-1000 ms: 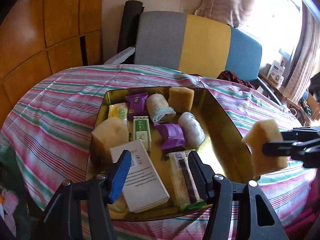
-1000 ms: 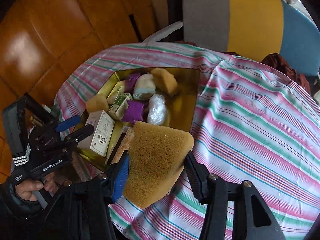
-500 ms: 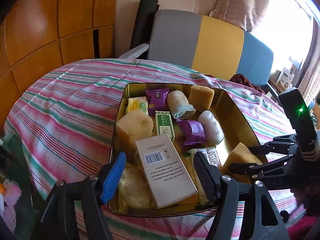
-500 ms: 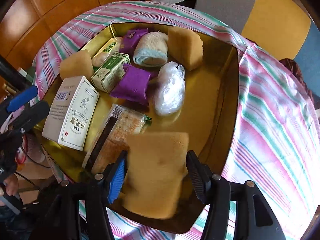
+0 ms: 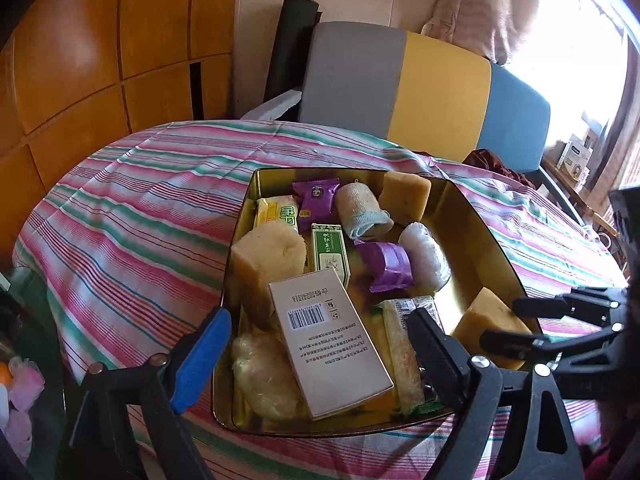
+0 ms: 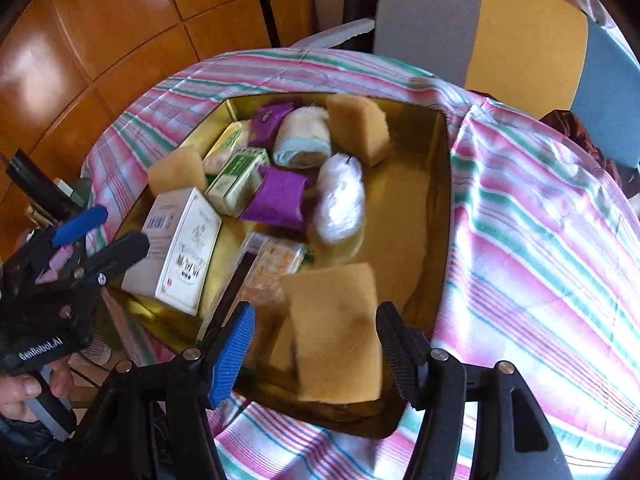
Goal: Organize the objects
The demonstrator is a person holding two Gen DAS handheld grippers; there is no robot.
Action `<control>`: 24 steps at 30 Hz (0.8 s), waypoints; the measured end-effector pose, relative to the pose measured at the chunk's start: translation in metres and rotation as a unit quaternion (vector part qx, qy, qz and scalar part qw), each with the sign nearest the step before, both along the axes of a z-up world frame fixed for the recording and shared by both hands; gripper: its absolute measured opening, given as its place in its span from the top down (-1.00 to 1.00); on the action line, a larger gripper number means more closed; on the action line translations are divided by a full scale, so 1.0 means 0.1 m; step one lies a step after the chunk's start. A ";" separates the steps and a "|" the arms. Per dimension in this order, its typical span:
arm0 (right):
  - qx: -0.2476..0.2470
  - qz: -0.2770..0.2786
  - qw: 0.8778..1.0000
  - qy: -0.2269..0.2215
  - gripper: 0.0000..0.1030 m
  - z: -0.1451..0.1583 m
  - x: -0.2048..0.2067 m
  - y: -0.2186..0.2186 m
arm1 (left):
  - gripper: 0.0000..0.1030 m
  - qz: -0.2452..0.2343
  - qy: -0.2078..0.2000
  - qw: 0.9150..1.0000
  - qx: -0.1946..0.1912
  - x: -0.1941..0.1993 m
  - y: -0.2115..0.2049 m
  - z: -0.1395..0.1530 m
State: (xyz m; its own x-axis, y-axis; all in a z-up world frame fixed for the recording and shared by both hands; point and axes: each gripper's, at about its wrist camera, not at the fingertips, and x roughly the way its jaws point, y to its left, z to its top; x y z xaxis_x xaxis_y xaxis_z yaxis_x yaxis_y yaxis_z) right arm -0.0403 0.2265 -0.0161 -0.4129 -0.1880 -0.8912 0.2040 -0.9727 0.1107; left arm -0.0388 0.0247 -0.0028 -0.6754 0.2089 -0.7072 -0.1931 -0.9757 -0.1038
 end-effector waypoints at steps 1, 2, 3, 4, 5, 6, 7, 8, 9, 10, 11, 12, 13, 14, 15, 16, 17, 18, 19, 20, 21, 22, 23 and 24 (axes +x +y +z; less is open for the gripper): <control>0.012 -0.001 1.000 0.003 -0.24 -0.01 0.00 -0.04 | -0.91 0.003 0.002 1.000 -0.001 0.01 0.00 0.01; 0.025 -0.004 1.000 0.007 -0.25 -0.04 0.01 -0.08 | -0.94 0.005 0.005 1.000 -0.002 0.02 0.00 0.02; 0.027 -0.007 1.000 0.009 -0.25 -0.02 0.01 -0.10 | -0.99 0.008 0.011 1.000 -0.003 0.03 -0.01 0.05; 0.021 -0.010 1.000 0.013 -0.25 0.01 0.04 -0.13 | -0.99 0.014 0.017 1.000 -0.005 0.04 -0.01 0.07; 0.015 -0.014 1.000 0.020 -0.24 0.04 0.07 -0.12 | -0.99 0.018 0.021 1.000 -0.006 0.05 -0.02 0.09; 0.014 -0.021 0.999 0.031 -0.24 0.08 0.09 -0.11 | -0.99 0.022 0.025 0.999 -0.008 0.06 -0.02 0.11; 0.014 -0.029 0.998 0.045 -0.24 0.11 0.11 -0.10 | -0.99 0.025 0.028 0.999 -0.010 0.07 -0.02 0.13; 0.013 -0.039 0.997 0.060 -0.24 0.17 0.15 -0.10 | -0.99 0.030 0.032 0.999 -0.012 0.09 -0.03 0.15; 0.009 -0.048 0.996 0.072 -0.24 0.21 0.19 -0.10 | -0.99 0.032 0.034 0.999 -0.013 0.10 -0.03 0.17; 0.007 -0.058 0.995 0.084 -0.24 0.24 0.22 -0.10 | -0.99 0.035 0.037 0.999 -0.014 0.11 -0.02 0.19; 0.007 -0.069 0.993 0.096 -0.24 0.27 0.25 -0.10 | -0.99 0.038 0.040 0.998 -0.017 0.13 -0.02 0.21; 0.010 -0.079 0.991 0.108 -0.25 0.29 0.28 -0.11 | -0.99 0.041 0.042 0.998 -0.019 0.14 -0.02 0.22; 0.013 -0.090 0.989 0.119 -0.25 0.31 0.33 -0.12 | -0.99 0.047 0.043 0.998 -0.023 0.16 -0.01 0.24; 0.014 -0.098 0.987 0.128 -0.25 0.32 0.35 -0.13 | -0.99 0.054 0.044 0.997 -0.033 0.18 0.00 0.25; 0.016 -0.105 0.985 0.136 -0.25 0.34 0.36 -0.13 | -0.99 0.057 0.047 0.996 -0.039 0.20 0.01 0.26; 0.019 -0.113 0.983 0.143 -0.25 0.36 0.39 -0.14 | -0.99 0.059 0.052 0.996 -0.046 0.22 0.02 0.26; 0.024 -0.120 0.981 0.150 -0.25 0.39 0.43 -0.15 | -0.99 0.060 0.057 0.995 -0.052 0.25 0.04 0.27; 0.028 -0.125 0.979 0.156 -0.25 0.40 0.45 -0.17 | -0.99 0.060 0.063 0.995 -0.054 0.28 0.04 0.28; 0.032 -0.131 0.977 0.163 -0.25 0.42 0.48 -0.16 | -0.99 0.060 0.067 0.995 -0.053 0.32 0.04 0.29; 0.036 -0.136 0.976 0.167 -0.25 0.43 0.50 -0.16 | -0.99 0.061 0.070 0.994 -0.050 0.34 0.04 0.29; 0.040 -0.140 0.975 0.171 -0.25 0.43 0.50 -0.15 | -0.99 0.060 0.071 0.995 -0.046 0.37 0.03 0.29; 0.042 -0.143 0.974 0.173 -0.25 0.44 0.50 -0.15 | -0.99 0.060 0.071 0.995 -0.044 0.39 0.03 0.29; 0.044 -0.146 0.973 0.174 -0.25 0.44 0.50 -0.14 | -0.99 0.060 0.069 0.995 -0.041 0.40 0.02 0.29; 0.044 -0.148 0.972 0.175 -0.25 0.45 0.50 -0.13 | -0.99 0.060 0.067 0.995 -0.039 0.41 0.01 0.29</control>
